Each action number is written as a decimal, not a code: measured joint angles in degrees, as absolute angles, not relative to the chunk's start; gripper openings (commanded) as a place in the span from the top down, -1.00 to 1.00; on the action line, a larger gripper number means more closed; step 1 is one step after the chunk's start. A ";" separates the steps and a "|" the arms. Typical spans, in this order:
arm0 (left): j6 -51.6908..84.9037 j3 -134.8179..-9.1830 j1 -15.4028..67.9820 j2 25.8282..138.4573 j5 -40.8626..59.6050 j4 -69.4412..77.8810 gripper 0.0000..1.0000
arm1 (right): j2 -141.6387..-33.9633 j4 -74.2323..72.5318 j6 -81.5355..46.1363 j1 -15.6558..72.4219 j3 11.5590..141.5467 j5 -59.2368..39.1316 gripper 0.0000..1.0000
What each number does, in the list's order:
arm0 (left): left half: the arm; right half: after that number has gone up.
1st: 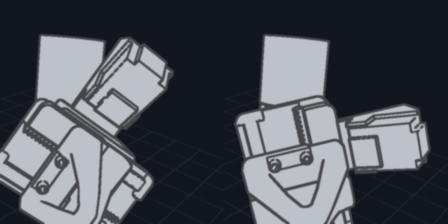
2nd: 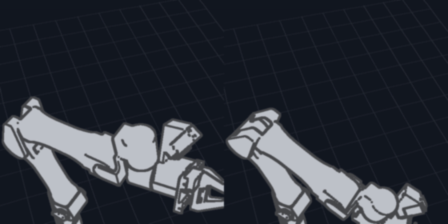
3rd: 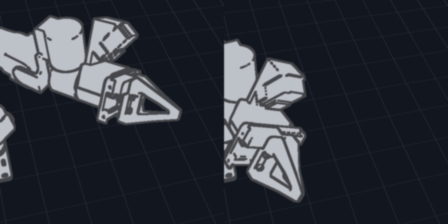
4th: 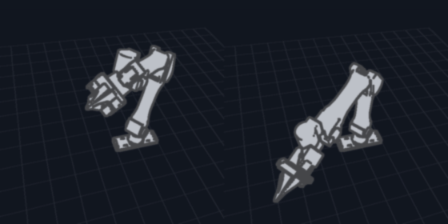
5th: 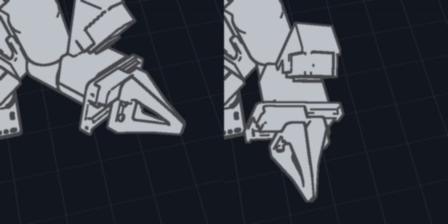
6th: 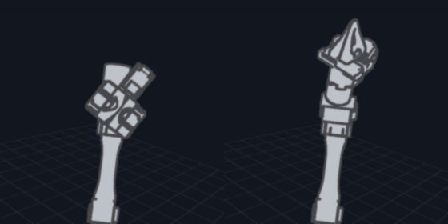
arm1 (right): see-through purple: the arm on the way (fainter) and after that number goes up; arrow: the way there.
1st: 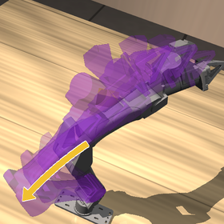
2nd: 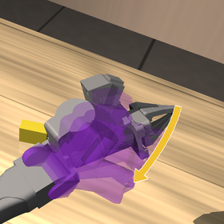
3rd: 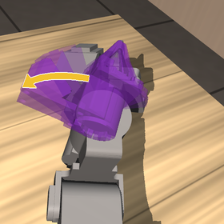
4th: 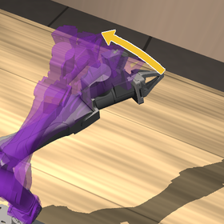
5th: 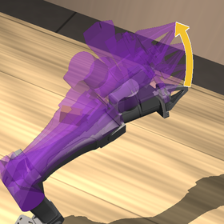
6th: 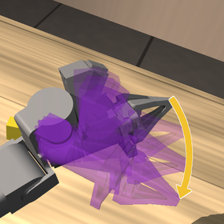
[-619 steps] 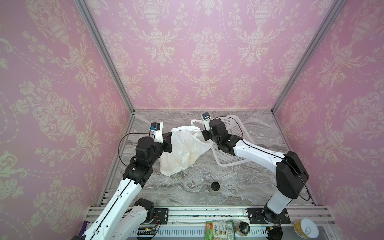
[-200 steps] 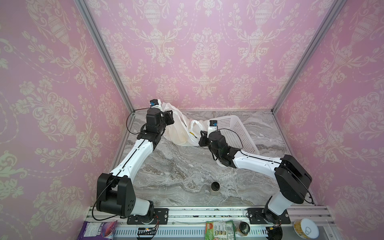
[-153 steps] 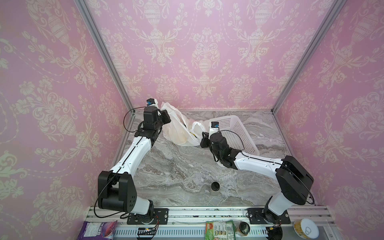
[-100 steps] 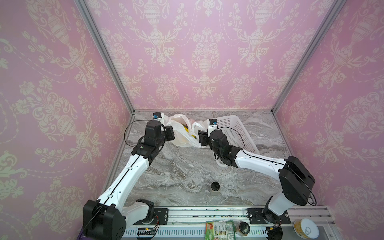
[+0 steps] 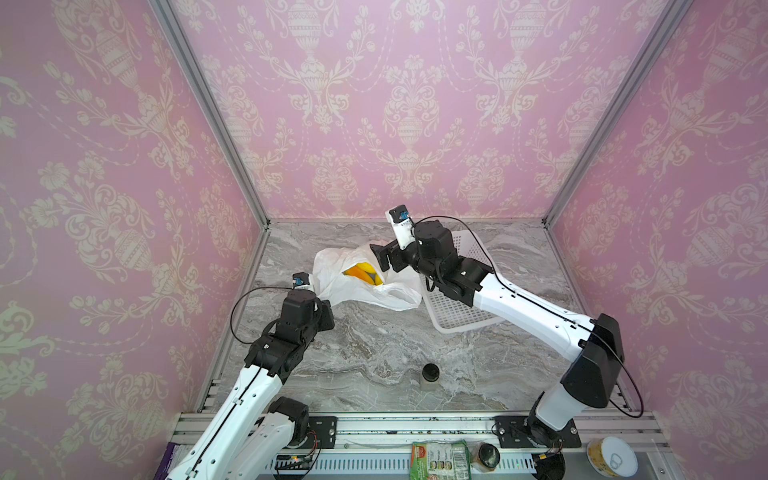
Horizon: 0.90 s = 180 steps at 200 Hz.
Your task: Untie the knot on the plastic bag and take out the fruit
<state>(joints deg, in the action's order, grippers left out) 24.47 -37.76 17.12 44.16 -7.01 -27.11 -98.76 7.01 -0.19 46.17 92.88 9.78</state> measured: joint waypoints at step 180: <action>24.45 -35.79 17.12 47.51 -9.61 -27.09 1.00 | -102.61 28.03 9.69 47.64 91.26 7.66 -1.00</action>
<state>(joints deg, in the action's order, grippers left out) 24.45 -35.79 17.12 47.51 -9.61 -27.09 -102.61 28.03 9.69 47.64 91.26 7.66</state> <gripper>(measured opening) 0.046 0.998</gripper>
